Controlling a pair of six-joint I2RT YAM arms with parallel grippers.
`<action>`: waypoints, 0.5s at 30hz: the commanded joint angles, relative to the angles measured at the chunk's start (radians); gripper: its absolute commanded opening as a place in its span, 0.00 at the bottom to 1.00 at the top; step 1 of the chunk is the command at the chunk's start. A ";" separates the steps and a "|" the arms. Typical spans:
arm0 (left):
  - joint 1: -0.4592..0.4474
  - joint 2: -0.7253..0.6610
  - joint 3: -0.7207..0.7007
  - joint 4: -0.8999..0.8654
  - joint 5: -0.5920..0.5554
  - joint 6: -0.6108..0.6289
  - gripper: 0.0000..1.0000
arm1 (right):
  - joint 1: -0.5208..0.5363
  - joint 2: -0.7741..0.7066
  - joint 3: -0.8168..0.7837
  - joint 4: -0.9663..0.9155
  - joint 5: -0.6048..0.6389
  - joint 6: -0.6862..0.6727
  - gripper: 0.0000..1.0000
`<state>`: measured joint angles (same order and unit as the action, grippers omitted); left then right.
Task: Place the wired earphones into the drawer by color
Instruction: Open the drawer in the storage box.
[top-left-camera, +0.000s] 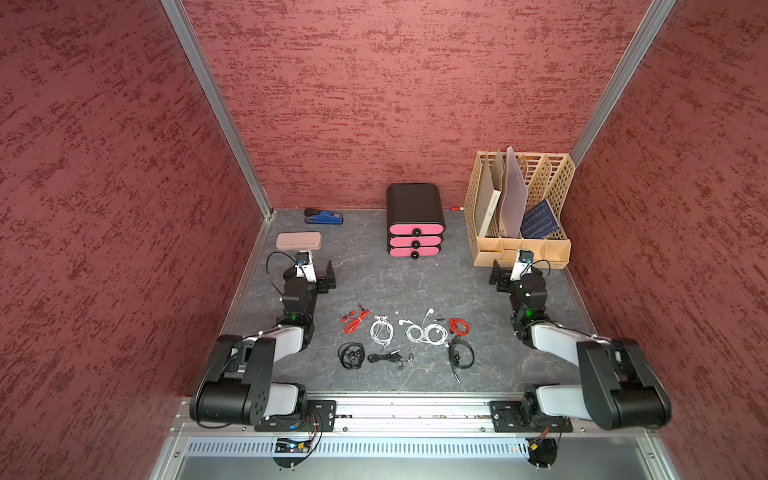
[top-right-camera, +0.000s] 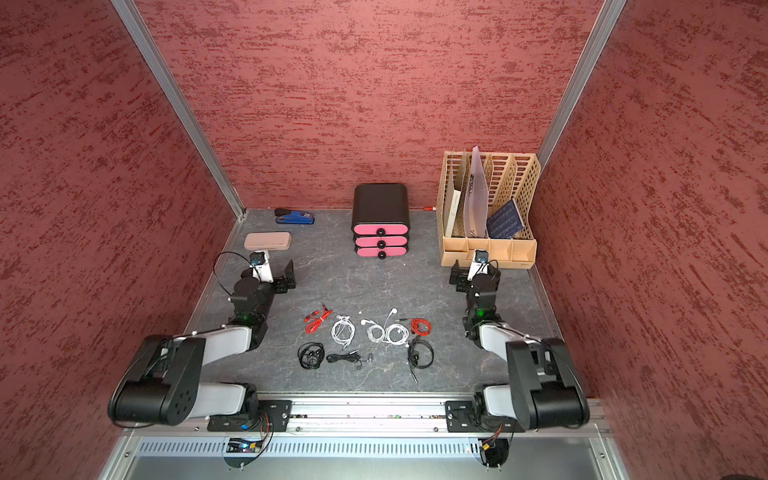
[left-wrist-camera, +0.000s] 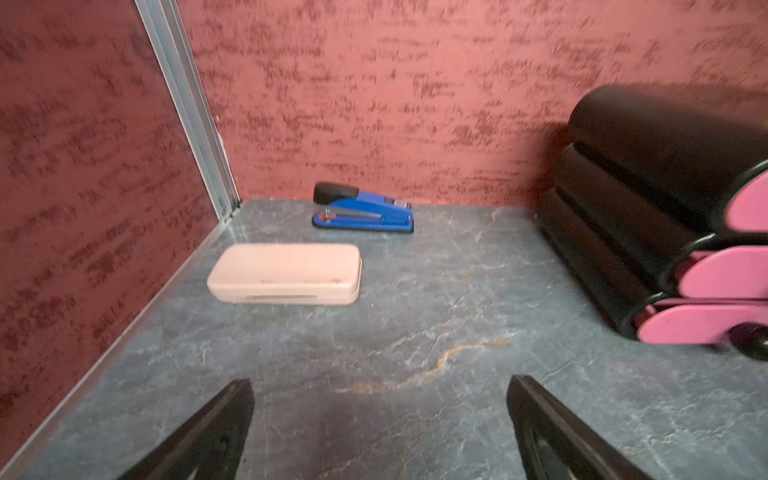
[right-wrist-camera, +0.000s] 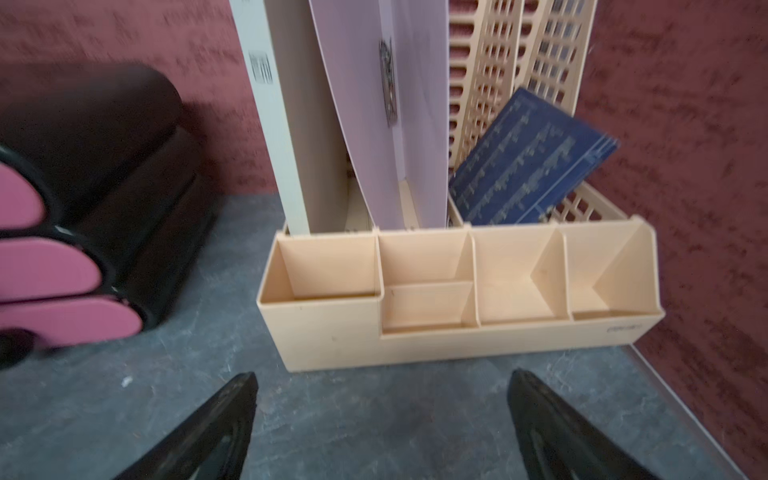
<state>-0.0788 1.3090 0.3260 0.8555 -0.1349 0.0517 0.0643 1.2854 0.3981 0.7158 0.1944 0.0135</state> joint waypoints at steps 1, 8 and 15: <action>-0.012 -0.122 0.009 -0.113 -0.053 -0.008 1.00 | -0.004 -0.127 0.078 -0.247 0.012 0.107 0.98; 0.044 -0.459 0.076 -0.516 -0.049 -0.351 1.00 | -0.005 -0.257 0.342 -0.818 -0.191 0.265 0.99; 0.101 -0.614 0.109 -0.701 0.251 -0.470 1.00 | 0.006 -0.215 0.405 -0.889 -0.546 0.347 0.98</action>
<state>0.0170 0.7097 0.4129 0.2962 -0.0441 -0.3233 0.0643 1.0454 0.7807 -0.0502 -0.1658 0.2878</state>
